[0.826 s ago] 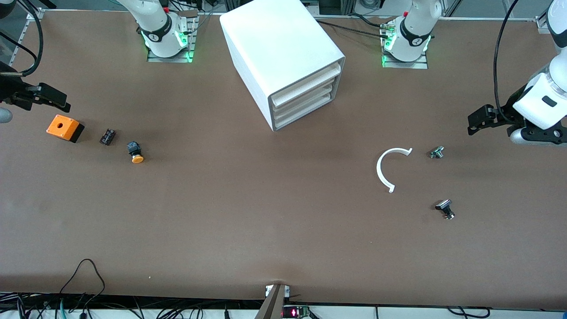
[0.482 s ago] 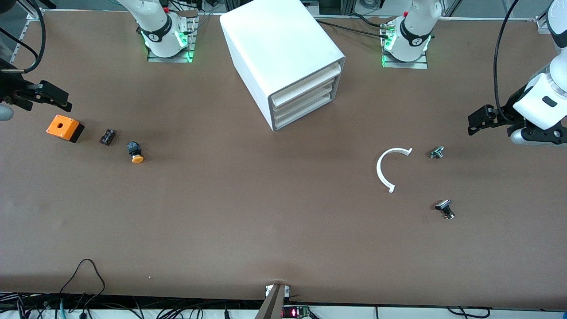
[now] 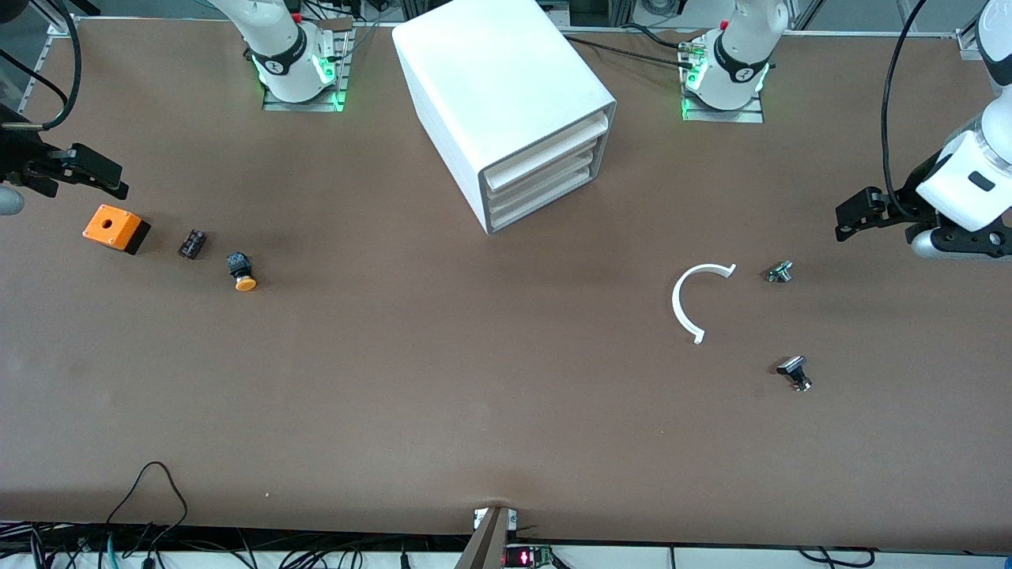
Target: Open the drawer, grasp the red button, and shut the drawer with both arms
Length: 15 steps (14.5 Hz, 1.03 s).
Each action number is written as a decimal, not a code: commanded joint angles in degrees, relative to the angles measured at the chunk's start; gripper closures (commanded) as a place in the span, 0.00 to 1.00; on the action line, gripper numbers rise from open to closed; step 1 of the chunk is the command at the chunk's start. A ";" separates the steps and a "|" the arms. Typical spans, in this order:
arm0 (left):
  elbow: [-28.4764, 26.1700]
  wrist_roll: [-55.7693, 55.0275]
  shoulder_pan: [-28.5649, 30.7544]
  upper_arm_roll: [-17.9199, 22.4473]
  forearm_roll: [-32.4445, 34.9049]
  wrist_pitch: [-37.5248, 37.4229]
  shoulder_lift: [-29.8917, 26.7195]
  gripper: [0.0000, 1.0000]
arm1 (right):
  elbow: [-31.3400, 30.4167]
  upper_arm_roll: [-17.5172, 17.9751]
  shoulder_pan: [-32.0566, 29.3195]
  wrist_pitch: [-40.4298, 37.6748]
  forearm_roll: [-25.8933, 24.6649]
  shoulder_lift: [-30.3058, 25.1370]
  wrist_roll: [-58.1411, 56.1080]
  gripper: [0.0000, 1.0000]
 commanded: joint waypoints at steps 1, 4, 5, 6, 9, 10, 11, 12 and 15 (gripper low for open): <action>1.78 0.88 0.17 -0.15 -1.03 -1.19 0.73 0.00 | 0.60 0.02 0.06 -0.90 0.01 -0.27 0.18 0.01; 1.69 0.71 0.26 -0.15 -1.11 -1.19 0.73 0.00 | 0.60 -0.33 -0.20 -0.90 0.10 -0.18 0.09 0.01; 1.69 0.70 0.26 -0.15 -1.11 -1.19 0.73 0.00 | 0.60 -0.24 -0.20 -0.90 0.19 -0.18 0.18 0.01; 1.69 0.79 0.26 -0.15 -1.03 -1.19 0.73 0.00 | 0.68 0.02 -0.03 -0.90 -0.07 -0.27 0.18 0.01; 1.69 0.62 0.00 -0.24 -1.03 -1.28 0.73 0.00 | 0.68 0.11 0.06 -1.24 0.10 -0.27 -0.08 0.01; 1.69 0.70 0.00 -0.24 -1.03 -1.28 0.73 0.00 | 0.68 0.02 0.06 -2.55 0.36 -0.27 0.17 0.01; 1.69 0.79 0.00 -0.24 -1.11 -1.28 0.81 0.00 | 0.77 0.02 0.06 -2.91 0.28 -0.35 0.26 0.01; 1.69 0.71 0.00 -0.24 -1.11 -1.28 0.81 0.00 | 0.77 0.11 0.06 -2.83 0.01 -0.27 0.35 0.01; 1.78 0.53 -0.44 -0.33 -1.03 -1.28 1.16 0.00 | 0.77 0.29 0.32 -2.22 0.01 -0.27 0.44 0.01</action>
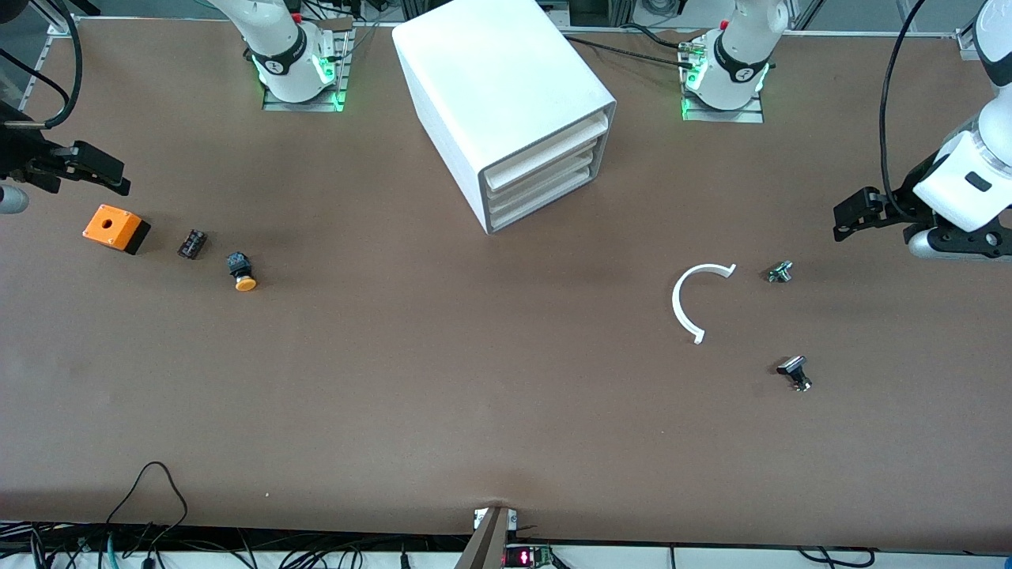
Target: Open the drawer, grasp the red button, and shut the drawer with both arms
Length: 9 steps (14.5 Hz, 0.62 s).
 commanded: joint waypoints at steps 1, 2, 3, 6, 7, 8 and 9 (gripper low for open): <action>1.78 0.36 -0.44 -0.12 -1.02 -1.15 0.99 0.00 | 0.74 0.22 0.23 -0.73 0.19 -0.27 0.44 0.01; 1.86 0.53 -0.27 -0.04 -1.11 -1.07 1.08 0.00 | 0.74 0.13 0.23 -0.47 0.02 -0.18 0.44 0.01; 1.69 0.53 0.26 -0.04 -1.80 -0.72 1.17 0.00 | 0.74 0.13 0.23 -0.46 0.10 -0.18 0.44 0.01; 0.72 0.44 -0.35 0.05 -2.34 -0.97 1.61 0.00 | 0.74 0.04 0.23 -0.38 -0.07 -0.01 0.44 0.01; 0.72 1.05 -0.61 0.05 -2.34 -0.98 2.04 0.00 | 0.74 0.04 0.14 -0.38 0.19 0.52 0.44 0.01; 0.81 1.06 -1.23 0.05 -1.90 -0.80 2.74 0.00 | 0.74 0.04 0.14 -0.38 0.02 0.61 0.35 0.01; 1.07 1.49 -1.41 0.05 -1.90 -0.89 3.10 0.00 | 0.74 0.13 0.22 -0.38 -0.07 1.05 0.35 0.01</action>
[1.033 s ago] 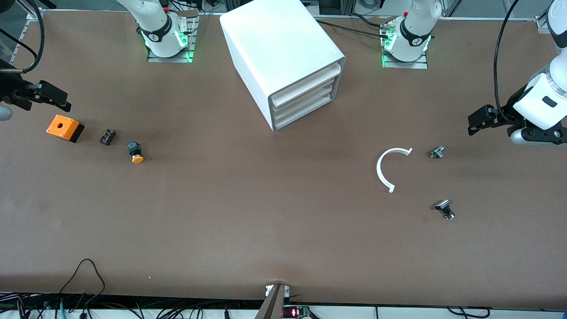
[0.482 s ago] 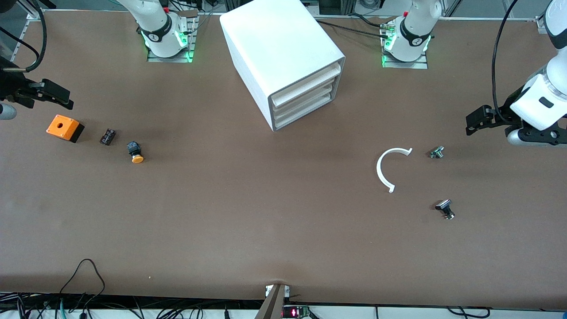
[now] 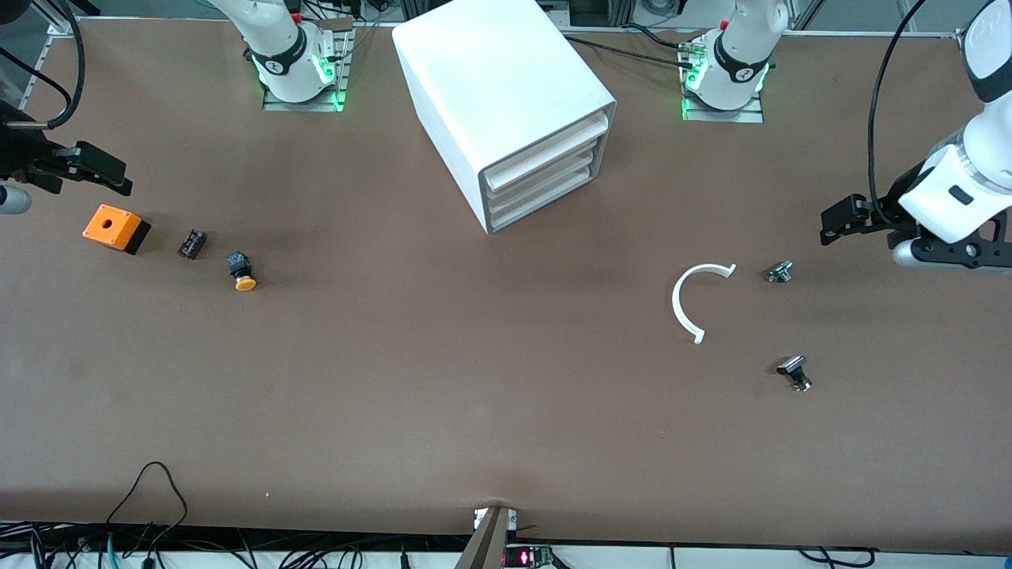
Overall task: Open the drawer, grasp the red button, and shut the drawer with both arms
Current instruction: 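Reach the left gripper to the white cabinet's drawer handle and grasp it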
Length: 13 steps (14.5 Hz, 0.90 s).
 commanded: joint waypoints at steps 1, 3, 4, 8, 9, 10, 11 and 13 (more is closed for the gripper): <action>0.22 1.37 -0.65 0.07 -1.23 -1.34 2.20 0.00 | 0.69 0.11 0.28 -0.40 -0.25 0.86 0.42 0.01; -1.54 1.46 -0.39 0.06 -1.58 -5.90 4.14 0.00 | 0.69 0.11 0.28 -0.40 -0.34 1.47 0.33 0.01; -2.07 1.72 -0.64 -0.11 -1.76 -6.00 5.37 0.00 | 0.69 0.11 0.28 -0.40 -0.25 1.82 0.33 0.01; -9.09 2.25 -1.26 -3.19 -7.28 -1.10 8.01 0.00 | 0.60 0.20 0.37 -1.10 0.19 3.40 0.16 0.01; -10.23 2.42 -1.26 -3.19 -9.13 0.49 9.06 0.00 | 0.69 0.37 1.41 -0.49 0.36 4.54 -0.19 0.01; -11.55 3.21 -1.26 -3.27 -11.06 1.37 10.29 0.00 | 0.69 0.46 3.25 -0.40 0.19 6.03 -0.28 0.01; -12.35 4.70 -1.44 -3.27 -13.61 1.47 11.69 0.00 | 1.30 0.55 5.01 -0.40 -0.16 7.61 0.24 0.01; -14.89 9.17 -2.57 -3.36 -19.75 1.56 13.81 0.00 | 2.10 0.55 6.60 -0.40 -0.60 8.85 -0.11 0.01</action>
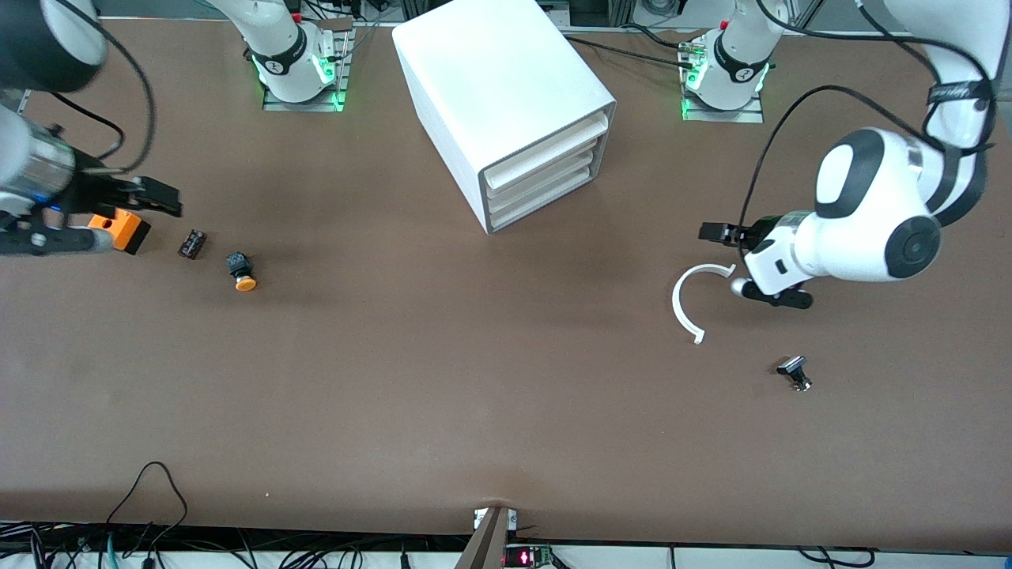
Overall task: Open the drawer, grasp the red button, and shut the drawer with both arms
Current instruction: 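Reach the left gripper to the white cabinet's drawer handle and grasp it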
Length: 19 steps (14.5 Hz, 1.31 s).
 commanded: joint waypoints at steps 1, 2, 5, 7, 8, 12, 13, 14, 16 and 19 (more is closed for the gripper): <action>-3.21 5.88 -1.65 0.07 -7.96 0.79 2.60 0.00 | 2.06 -0.09 2.64 -0.55 -1.72 2.13 0.24 0.01; -4.44 6.50 -2.88 0.07 -10.94 0.79 3.74 0.00 | 2.06 -0.09 2.82 -0.55 -2.26 2.13 -0.11 0.01; -6.73 6.86 -4.91 -2.73 -18.43 0.88 7.17 0.02 | 2.06 -0.35 2.39 -0.64 -1.82 2.13 -0.82 0.01; -7.70 8.52 -5.61 -5.02 -21.42 1.84 8.14 0.03 | 2.06 -0.26 2.65 -0.64 -1.91 2.22 -1.69 0.01; -9.09 10.45 -5.71 -5.99 -23.17 2.98 8.15 0.03 | 2.06 -0.18 3.00 -0.64 -2.08 2.22 -1.87 0.01; -14.38 18.80 -6.15 -7.22 -32.85 5.71 8.15 0.03 | 2.06 -0.26 2.91 -0.82 -1.56 2.13 -1.17 0.01; -14.38 19.42 -6.23 -7.23 -32.86 5.89 8.23 0.03 | 2.06 -0.26 2.91 -0.90 -1.65 2.13 -0.99 0.01; -14.56 19.43 -6.15 -7.23 -32.95 5.89 8.23 0.03 | 2.06 -0.26 3.00 -1.08 -1.73 2.13 -1.51 0.01; -15.25 19.43 -6.23 -7.49 -33.30 5.89 8.23 0.03 | 2.06 -0.61 2.30 -0.91 -0.60 2.22 -1.69 0.01; -18.24 19.87 -6.32 -9.68 -37.51 6.15 8.23 0.03 | 2.06 -0.79 1.42 -0.64 1.25 2.66 -5.45 0.01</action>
